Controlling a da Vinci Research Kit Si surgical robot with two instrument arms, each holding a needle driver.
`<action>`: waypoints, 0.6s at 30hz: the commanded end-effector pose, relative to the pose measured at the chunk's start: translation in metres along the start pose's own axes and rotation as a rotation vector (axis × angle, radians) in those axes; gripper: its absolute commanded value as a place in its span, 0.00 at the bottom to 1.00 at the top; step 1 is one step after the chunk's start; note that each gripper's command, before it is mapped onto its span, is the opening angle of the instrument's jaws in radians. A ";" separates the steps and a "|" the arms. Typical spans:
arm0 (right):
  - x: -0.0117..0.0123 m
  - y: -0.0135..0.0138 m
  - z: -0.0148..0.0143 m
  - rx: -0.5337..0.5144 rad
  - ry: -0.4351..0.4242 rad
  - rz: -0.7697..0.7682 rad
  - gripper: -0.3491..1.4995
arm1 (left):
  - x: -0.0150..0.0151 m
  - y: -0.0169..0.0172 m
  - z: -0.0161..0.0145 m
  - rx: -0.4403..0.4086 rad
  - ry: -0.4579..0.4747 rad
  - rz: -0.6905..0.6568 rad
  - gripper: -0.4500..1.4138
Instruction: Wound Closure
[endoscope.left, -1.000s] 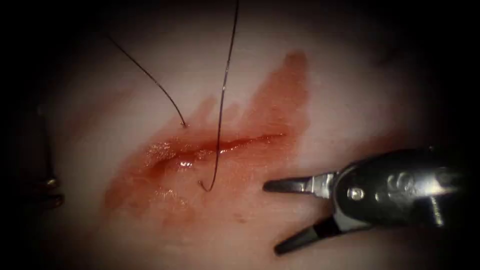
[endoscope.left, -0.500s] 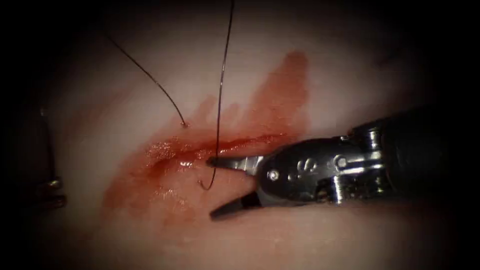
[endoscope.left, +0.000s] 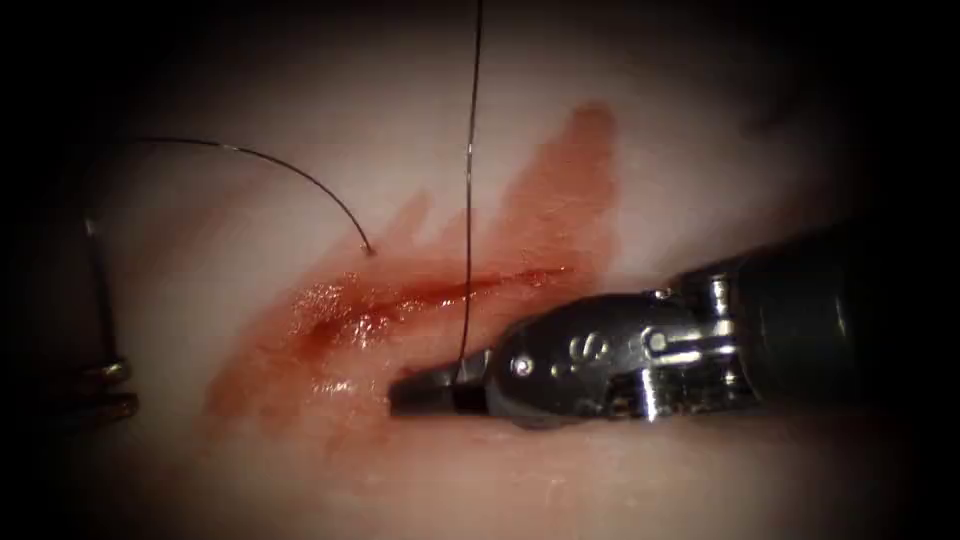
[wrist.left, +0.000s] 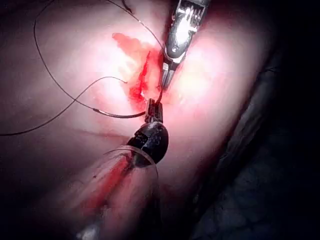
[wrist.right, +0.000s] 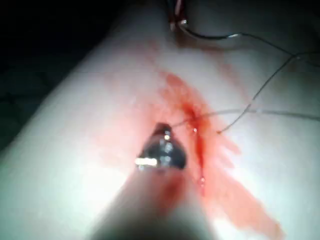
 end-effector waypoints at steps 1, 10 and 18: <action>0.0003 -0.0007 0.0006 0.007 -0.006 -0.001 0.00 | -0.0003 0.0006 0.0006 -0.002 0.001 -0.002 0.00; 0.0038 -0.0045 -0.0015 0.067 0.001 -0.002 0.00 | -0.0003 0.0006 0.0006 -0.002 0.001 -0.002 0.00; 0.0057 -0.0068 -0.0022 0.162 -0.010 -0.005 0.00 | -0.0002 0.0007 0.0007 -0.001 0.001 -0.002 0.00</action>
